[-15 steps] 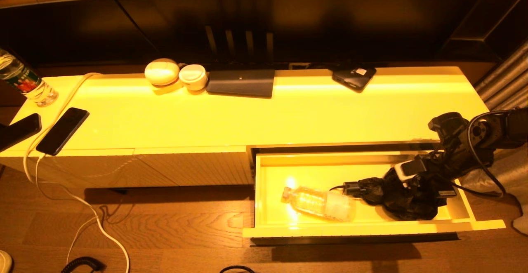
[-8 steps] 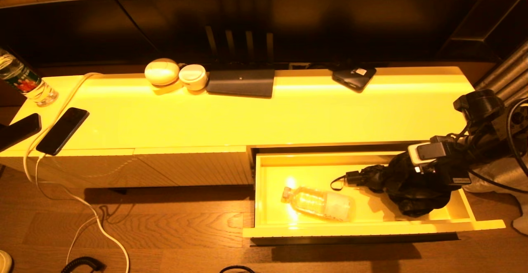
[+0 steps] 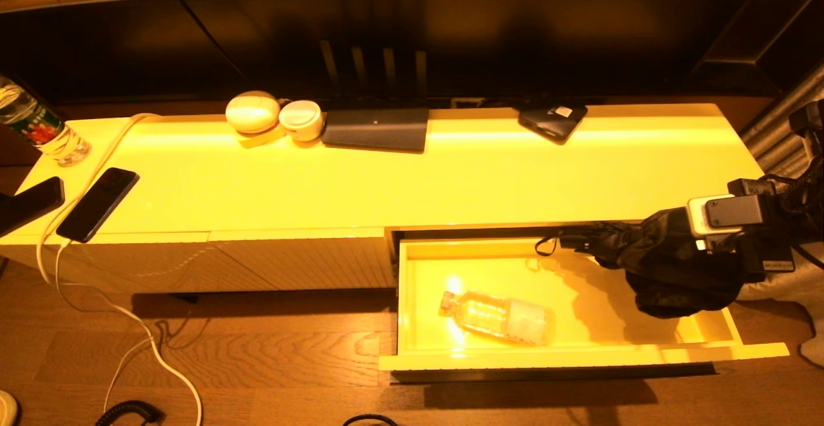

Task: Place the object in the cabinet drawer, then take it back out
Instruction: Take the umbrella out of the drawer and put it on the table

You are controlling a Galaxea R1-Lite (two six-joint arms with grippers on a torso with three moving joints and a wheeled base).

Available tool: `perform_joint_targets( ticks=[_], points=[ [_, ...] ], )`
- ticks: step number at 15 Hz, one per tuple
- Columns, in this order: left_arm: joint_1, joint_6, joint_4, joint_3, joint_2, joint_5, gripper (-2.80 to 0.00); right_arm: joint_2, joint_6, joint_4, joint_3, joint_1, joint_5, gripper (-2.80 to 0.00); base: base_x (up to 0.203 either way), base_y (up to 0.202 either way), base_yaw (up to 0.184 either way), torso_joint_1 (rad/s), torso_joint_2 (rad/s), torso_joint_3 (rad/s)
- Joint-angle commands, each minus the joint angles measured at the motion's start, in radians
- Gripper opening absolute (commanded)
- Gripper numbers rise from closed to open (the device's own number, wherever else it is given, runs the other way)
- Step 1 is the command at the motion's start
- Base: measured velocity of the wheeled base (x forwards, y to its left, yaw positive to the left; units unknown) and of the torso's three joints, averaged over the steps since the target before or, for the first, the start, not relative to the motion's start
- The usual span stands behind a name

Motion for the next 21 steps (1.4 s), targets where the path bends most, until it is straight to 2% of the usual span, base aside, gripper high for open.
perform_joint_targets(
  ticks=[1, 6, 11, 18, 21],
  points=[
    [0.0, 0.0, 0.0, 0.002, 0.0, 0.0, -2.8, -0.129, -0.013, 0.002, 0.023, -0.001, 0.004, -2.8, 0.0, 0.0, 0.0, 0.0, 0.0, 0.0],
    [0.0, 0.0, 0.0, 0.003, 0.0, 0.0, -2.8, -0.187, -0.006, -0.005, -0.005, -0.002, 0.009, -2.8, 0.0, 0.0, 0.0, 0.0, 0.0, 0.0],
    [0.0, 0.0, 0.0, 0.002, 0.0, 0.0, -2.8, -0.072, -0.01, -0.045, -0.039, -0.006, 0.01, -2.8, 0.0, 0.0, 0.0, 0.0, 0.0, 0.0],
    [0.0, 0.0, 0.0, 0.002, 0.0, 0.0, -2.8, 0.254, -0.015, -0.36, -0.158, -0.055, 0.036, -2.8, 0.0, 0.0, 0.0, 0.0, 0.0, 0.0],
    [0.0, 0.0, 0.0, 0.002, 0.0, 0.0, -2.8, 0.279, -0.015, -0.427, -0.181, -0.052, 0.045, -2.8, 0.0, 0.0, 0.0, 0.0, 0.0, 0.0]
  ],
)
